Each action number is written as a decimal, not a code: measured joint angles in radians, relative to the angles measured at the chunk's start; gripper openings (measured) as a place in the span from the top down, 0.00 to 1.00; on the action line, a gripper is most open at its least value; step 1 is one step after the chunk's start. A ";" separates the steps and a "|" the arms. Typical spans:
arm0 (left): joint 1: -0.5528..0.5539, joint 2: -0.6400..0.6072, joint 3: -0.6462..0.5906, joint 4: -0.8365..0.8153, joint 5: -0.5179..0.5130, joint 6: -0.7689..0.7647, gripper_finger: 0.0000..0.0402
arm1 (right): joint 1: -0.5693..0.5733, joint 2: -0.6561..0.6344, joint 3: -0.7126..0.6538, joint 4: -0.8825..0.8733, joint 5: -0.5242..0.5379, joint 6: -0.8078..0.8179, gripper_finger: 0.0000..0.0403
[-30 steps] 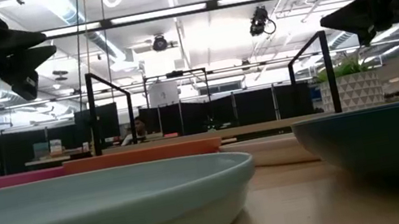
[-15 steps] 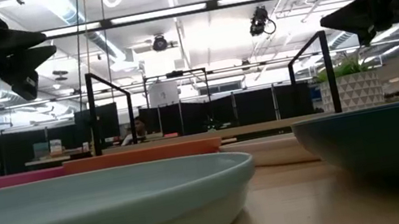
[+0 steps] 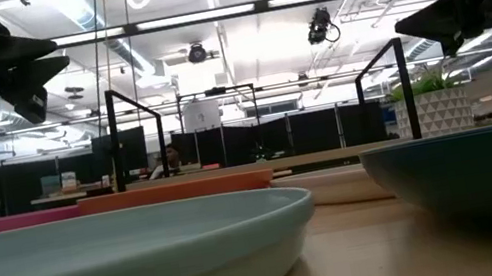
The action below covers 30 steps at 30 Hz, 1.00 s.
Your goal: Place and stack plates onto a shelf
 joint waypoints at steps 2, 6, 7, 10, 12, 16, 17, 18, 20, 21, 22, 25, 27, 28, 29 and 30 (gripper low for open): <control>0.000 0.000 0.000 0.000 0.000 0.000 0.70 | 0.000 0.000 0.000 0.000 0.000 0.000 0.95; 0.000 0.000 0.000 0.000 0.000 -0.001 0.70 | 0.000 0.000 0.000 0.000 0.000 0.000 0.95; 0.000 0.000 0.000 0.000 0.000 0.000 0.70 | 0.000 0.000 0.000 0.000 0.000 0.000 0.95; 0.000 0.000 0.000 0.000 0.000 0.000 0.70 | 0.000 0.000 0.000 0.028 0.002 -0.005 0.95; 0.000 0.000 0.000 0.004 0.000 -0.001 0.70 | 0.000 0.000 0.000 0.075 0.012 0.015 0.95; 0.000 0.000 0.000 0.016 0.000 -0.001 0.70 | 0.000 0.000 0.000 0.145 -0.032 0.176 0.95; 0.000 0.000 0.000 0.016 0.006 -0.004 0.70 | 0.000 0.000 0.000 0.160 -0.046 0.204 0.95; 0.000 0.000 0.000 0.018 0.026 -0.005 0.70 | 0.000 0.000 0.000 0.169 -0.064 0.235 0.95; 0.000 0.000 0.000 0.052 0.124 0.002 0.70 | 0.000 0.000 0.000 0.180 -0.126 0.308 0.95; 0.000 0.000 0.000 0.082 0.201 0.014 0.70 | 0.000 0.000 0.000 0.189 -0.156 0.328 0.95; 0.000 0.000 0.000 0.114 0.287 0.025 0.70 | 0.000 0.000 0.000 0.199 -0.179 0.333 0.95; -0.001 0.000 0.000 0.194 0.482 0.062 0.70 | 0.001 0.009 0.004 0.242 -0.254 0.328 0.95; 0.000 0.000 0.000 0.201 0.492 0.078 0.70 | 0.010 0.030 0.029 0.225 -0.302 0.309 0.96; 0.000 0.000 0.000 0.201 0.477 0.075 0.70 | 0.018 0.046 0.045 0.204 -0.312 0.297 0.96; 0.000 0.000 0.000 0.200 0.458 0.070 0.70 | 0.029 0.065 0.064 0.175 -0.313 0.281 0.97; 0.000 0.000 0.000 0.199 0.440 0.057 0.70 | 0.041 0.085 0.082 0.138 -0.310 0.260 0.97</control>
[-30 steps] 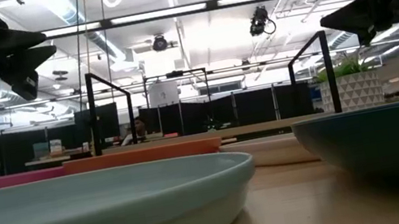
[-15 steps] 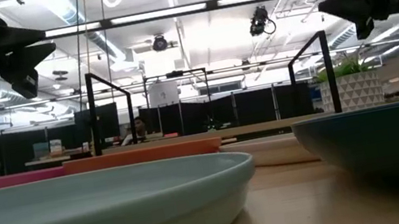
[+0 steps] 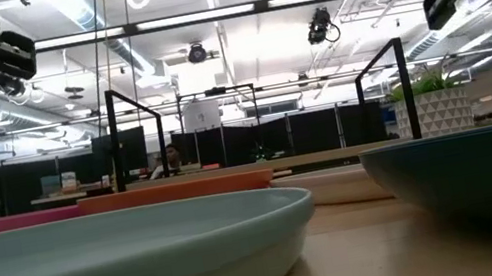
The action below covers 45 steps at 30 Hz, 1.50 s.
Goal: Place and stack plates onto a shelf
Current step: Put the orange plate on the shelf
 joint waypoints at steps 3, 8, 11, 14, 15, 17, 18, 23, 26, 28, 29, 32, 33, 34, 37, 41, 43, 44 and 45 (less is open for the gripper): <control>0.001 0.000 0.000 -0.004 -0.039 -0.005 0.70 | 0.039 0.079 0.048 -0.106 0.043 -0.052 0.97; 0.001 0.000 0.000 -0.022 -0.120 0.076 0.69 | 0.121 0.232 0.080 -0.147 0.126 -0.067 0.97; 0.001 0.001 0.000 -0.048 -0.167 0.141 0.64 | 0.169 0.315 0.092 -0.156 0.197 -0.076 0.97; 0.001 0.001 0.000 -0.081 -0.219 0.163 0.57 | 0.221 0.389 0.116 -0.168 0.253 -0.076 0.97; 0.001 0.001 0.000 -0.097 -0.231 0.173 0.55 | 0.241 0.412 0.125 -0.169 0.269 -0.079 0.97; 0.001 0.002 0.000 -0.118 -0.232 0.198 0.52 | 0.285 0.455 0.150 -0.168 0.314 -0.097 0.97; 0.001 0.007 0.000 -0.120 -0.232 0.198 0.51 | 0.309 0.476 0.164 -0.168 0.341 -0.112 0.97; 0.001 0.059 0.036 -0.178 -0.232 0.181 0.51 | 0.426 0.573 0.239 -0.170 0.493 -0.198 0.98; 0.001 0.107 0.086 -0.181 -0.233 0.183 0.52 | 0.480 0.634 0.288 -0.168 0.566 -0.245 0.97; 0.001 0.144 0.113 -0.210 -0.240 0.207 0.52 | 0.504 0.679 0.323 -0.170 0.600 -0.280 0.97; 0.000 0.160 0.128 -0.221 -0.242 0.220 0.52 | 0.512 0.704 0.343 -0.168 0.606 -0.297 0.97; 0.000 0.203 0.159 -0.208 -0.252 0.263 0.52 | 0.523 0.785 0.405 -0.168 0.605 -0.341 0.97; 0.000 0.213 0.161 -0.210 -0.254 0.282 0.52 | 0.524 0.816 0.425 -0.167 0.600 -0.350 0.97; 0.000 0.224 0.162 -0.212 -0.257 0.295 0.52 | 0.523 0.850 0.445 -0.167 0.596 -0.358 0.97; 0.001 0.235 0.163 -0.209 -0.261 0.309 0.52 | 0.523 0.964 0.502 -0.144 0.577 -0.403 0.96; 0.000 0.236 0.164 -0.199 -0.261 0.281 0.52 | 0.523 1.129 0.583 -0.117 0.566 -0.496 0.93; 0.000 0.236 0.164 -0.183 -0.262 0.256 0.52 | 0.523 1.208 0.630 -0.118 0.565 -0.546 0.90; 0.000 0.236 0.164 -0.174 -0.265 0.247 0.52 | 0.522 1.248 0.654 -0.119 0.565 -0.568 0.89; 0.000 0.236 0.164 -0.170 -0.268 0.233 0.52 | 0.522 1.288 0.683 -0.119 0.565 -0.593 0.87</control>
